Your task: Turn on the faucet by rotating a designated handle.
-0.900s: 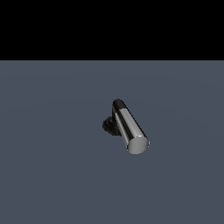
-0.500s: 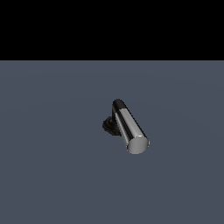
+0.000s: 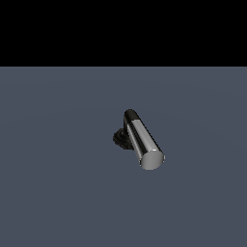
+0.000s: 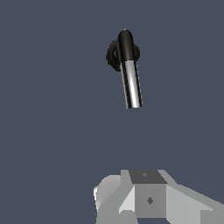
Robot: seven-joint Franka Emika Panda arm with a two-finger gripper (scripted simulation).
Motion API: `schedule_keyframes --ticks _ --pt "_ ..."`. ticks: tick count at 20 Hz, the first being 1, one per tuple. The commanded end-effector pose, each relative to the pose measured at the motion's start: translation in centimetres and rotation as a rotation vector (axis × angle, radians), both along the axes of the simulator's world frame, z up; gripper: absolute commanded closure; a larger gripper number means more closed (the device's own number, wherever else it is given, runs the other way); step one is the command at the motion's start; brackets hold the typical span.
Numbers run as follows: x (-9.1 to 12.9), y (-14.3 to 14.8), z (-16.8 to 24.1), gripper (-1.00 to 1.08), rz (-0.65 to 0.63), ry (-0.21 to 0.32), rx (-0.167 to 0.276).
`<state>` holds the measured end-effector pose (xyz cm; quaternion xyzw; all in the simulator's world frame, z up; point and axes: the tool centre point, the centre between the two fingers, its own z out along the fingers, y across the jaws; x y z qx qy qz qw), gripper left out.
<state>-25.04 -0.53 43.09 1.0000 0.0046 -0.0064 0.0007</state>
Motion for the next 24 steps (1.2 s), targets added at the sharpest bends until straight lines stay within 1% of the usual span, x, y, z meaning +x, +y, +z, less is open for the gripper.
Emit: schedule_keyframes --ticks 1,12,24 --pt "0.2 -0.1 -1.9 1.08 0.014 -0.001 0.000" --pt "1.5 -0.3 -11.2 1.08 0.081 -0.004 0.001" --pt "2.9 -0.4 -19.9 1.08 0.142 -0.007 0.002"
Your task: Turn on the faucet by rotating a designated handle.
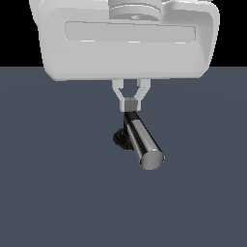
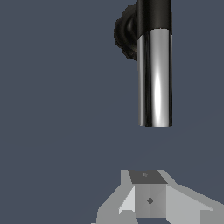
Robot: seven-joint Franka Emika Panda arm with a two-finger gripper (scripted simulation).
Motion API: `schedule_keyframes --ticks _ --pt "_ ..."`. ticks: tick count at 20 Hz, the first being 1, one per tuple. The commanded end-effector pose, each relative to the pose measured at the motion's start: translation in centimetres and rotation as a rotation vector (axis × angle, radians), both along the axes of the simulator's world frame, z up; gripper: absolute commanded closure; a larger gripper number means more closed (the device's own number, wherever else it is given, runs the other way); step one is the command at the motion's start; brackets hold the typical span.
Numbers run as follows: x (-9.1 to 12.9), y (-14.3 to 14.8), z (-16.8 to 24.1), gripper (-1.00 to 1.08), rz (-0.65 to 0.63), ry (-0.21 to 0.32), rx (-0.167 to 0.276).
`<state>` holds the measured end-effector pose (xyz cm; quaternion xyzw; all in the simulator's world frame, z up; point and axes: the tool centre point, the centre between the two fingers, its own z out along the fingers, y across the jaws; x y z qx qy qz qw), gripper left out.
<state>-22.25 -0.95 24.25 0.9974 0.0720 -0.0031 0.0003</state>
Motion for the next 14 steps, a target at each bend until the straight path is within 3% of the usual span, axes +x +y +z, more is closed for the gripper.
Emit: schedule_keyframes --ticks 1,14 --pt "0.3 0.0 -1.7 1.08 0.012 -0.001 0.000" --pt "2.0 -0.1 -9.9 1.08 0.070 -0.005 0.000"
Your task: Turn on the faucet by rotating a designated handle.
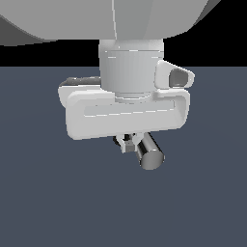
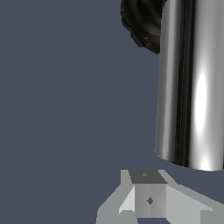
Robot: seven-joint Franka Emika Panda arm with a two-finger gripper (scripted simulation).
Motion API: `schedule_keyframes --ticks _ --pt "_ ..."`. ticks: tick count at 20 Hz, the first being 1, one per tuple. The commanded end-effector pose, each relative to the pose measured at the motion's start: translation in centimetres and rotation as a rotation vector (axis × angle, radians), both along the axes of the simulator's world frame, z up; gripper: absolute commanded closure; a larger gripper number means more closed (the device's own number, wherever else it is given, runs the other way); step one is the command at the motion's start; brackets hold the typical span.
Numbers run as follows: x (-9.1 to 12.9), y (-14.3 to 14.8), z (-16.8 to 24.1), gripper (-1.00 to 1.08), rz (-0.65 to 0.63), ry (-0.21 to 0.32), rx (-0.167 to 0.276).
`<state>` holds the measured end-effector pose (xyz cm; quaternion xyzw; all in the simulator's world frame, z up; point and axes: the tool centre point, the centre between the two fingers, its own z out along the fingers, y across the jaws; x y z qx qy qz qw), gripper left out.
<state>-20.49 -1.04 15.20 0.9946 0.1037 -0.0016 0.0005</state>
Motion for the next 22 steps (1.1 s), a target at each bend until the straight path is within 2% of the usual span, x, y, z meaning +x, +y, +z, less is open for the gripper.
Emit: schedule_keyframes --ticks 1,11,22 --pt "0.3 0.0 -1.3 1.08 0.009 -0.002 0.000" --pt "1.1 0.0 -4.6 1.08 0.032 -0.003 0.000" --pt "1.3 0.1 -5.1 1.08 0.036 -0.003 0.001"
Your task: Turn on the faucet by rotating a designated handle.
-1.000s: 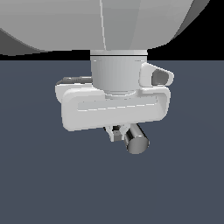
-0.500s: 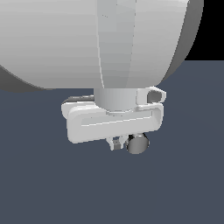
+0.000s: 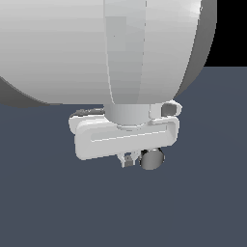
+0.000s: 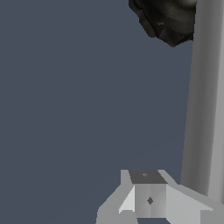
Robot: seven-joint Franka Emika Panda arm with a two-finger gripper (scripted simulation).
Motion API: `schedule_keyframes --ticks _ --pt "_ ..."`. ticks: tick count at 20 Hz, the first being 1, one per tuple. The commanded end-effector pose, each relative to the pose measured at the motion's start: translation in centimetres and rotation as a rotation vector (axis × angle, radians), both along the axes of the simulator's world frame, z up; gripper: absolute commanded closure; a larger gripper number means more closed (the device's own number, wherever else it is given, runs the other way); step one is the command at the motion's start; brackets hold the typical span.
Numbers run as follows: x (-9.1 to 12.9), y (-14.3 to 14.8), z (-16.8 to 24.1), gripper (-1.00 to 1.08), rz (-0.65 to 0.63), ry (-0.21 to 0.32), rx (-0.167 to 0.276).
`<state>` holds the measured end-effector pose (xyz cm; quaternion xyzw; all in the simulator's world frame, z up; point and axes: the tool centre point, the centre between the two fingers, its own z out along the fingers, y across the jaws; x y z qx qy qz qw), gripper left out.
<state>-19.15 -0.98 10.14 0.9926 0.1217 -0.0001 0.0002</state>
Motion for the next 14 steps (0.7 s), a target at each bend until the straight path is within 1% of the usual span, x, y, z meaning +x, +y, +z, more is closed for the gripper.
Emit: schedule_keyframes --ticks 1,14 --pt "0.1 -0.4 0.0 1.08 0.000 0.000 0.000" --pt "1.8 -5.6 0.0 1.08 0.000 0.000 0.000"
